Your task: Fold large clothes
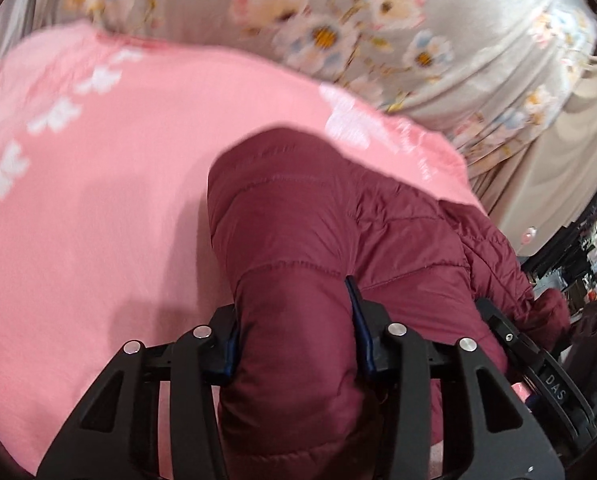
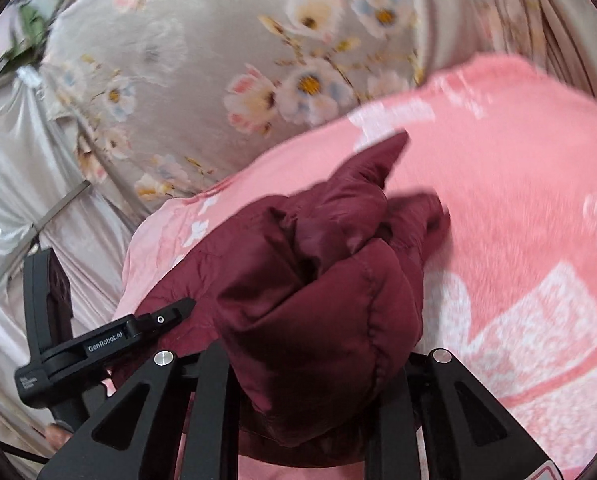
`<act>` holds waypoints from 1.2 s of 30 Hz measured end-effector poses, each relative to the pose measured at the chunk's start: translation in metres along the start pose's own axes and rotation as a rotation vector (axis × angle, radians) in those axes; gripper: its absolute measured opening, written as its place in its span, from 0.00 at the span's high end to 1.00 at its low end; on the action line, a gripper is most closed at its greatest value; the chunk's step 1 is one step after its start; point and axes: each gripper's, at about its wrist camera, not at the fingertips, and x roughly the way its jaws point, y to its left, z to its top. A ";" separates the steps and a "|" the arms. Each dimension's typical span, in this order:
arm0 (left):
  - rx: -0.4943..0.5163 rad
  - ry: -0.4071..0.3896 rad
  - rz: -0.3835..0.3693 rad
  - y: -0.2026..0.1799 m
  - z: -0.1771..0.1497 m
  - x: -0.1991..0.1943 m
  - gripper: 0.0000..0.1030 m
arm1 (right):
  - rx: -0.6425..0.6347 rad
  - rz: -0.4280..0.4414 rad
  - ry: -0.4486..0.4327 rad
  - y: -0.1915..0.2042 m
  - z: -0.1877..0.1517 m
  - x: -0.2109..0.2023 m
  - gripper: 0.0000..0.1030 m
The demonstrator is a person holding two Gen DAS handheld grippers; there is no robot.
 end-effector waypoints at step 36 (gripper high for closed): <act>0.255 -0.697 0.081 0.065 0.126 -0.200 0.58 | -0.588 0.191 -0.515 0.253 0.086 -0.001 0.82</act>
